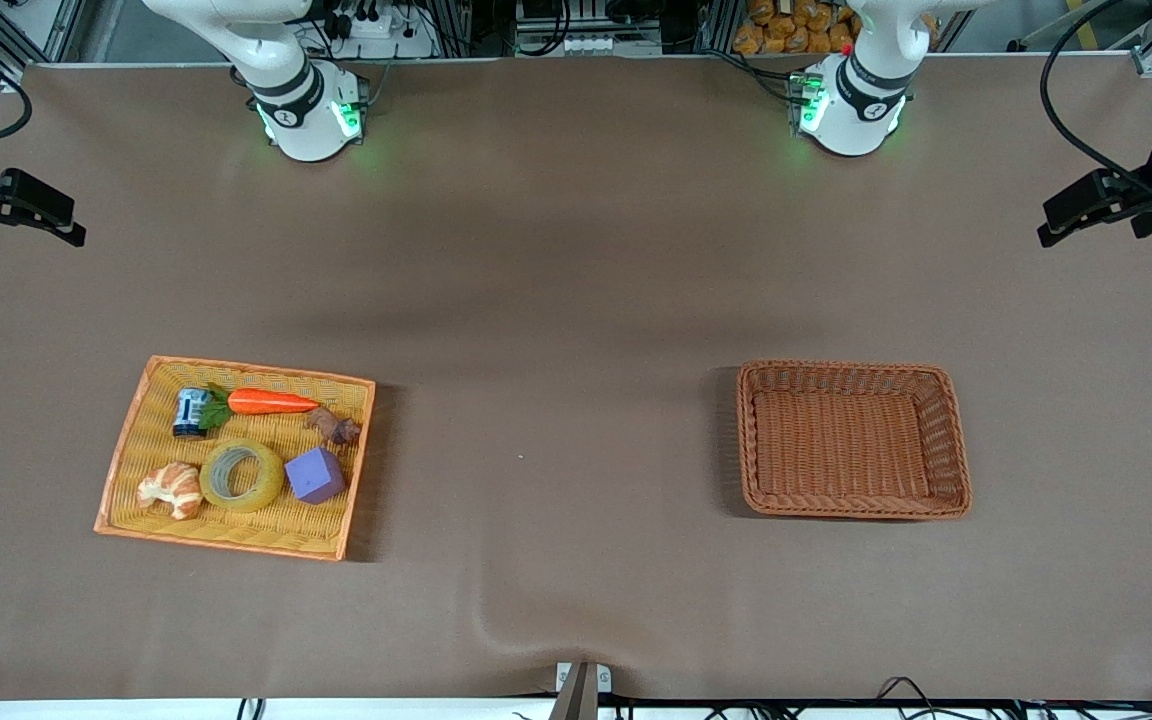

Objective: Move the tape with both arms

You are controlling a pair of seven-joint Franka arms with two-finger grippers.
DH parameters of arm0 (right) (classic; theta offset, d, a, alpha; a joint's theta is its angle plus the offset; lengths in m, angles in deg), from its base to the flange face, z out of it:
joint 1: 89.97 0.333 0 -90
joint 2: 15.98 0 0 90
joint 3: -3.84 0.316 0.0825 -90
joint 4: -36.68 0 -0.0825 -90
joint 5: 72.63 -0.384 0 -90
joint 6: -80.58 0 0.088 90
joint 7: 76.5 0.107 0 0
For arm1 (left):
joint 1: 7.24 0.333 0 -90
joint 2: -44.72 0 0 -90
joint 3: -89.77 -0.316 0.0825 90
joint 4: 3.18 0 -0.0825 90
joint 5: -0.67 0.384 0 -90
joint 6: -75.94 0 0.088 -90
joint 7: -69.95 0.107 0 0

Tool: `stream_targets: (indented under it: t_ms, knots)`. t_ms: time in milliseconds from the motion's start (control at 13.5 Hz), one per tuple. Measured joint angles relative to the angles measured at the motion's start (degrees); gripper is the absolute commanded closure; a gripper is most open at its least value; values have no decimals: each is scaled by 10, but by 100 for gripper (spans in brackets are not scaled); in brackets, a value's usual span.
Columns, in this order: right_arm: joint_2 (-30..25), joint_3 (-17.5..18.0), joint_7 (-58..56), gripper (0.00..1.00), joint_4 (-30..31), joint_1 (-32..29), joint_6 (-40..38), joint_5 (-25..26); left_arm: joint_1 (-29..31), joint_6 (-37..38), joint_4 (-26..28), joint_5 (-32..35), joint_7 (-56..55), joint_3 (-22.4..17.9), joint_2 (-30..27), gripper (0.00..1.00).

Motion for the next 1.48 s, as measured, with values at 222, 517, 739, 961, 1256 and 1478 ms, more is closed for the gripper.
stream_targets:
  t_ms: [222, 517, 739, 961, 1256, 1478]
  knots:
    - [4, -1, 0, 0, 0, 0, -2, 0, 0, 1, 0, 0, 0, 1, 1, 0]
    - [12, -2, 0, 0, 0, 0, -2, 0, 1, 2, 0, 0, 0, -2, 1, 0]
    - [22, -4, 0, 0, 0, -4, -4, 0, 2, 2, 0, -4, 0, -5, 1, 0]
    - [29, -5, -4, 0, -1, -7, -9, 0, 3, 2, 0, -6, 0, -6, 2, 0]
    - [44, -4, -4, 0, -1, -8, -9, 0, 2, 2, 0, -12, 0, -4, 4, 0]
    - [50, -4, -4, 0, -1, -8, -9, 0, 2, 2, 0, -12, 0, -4, 6, 0]
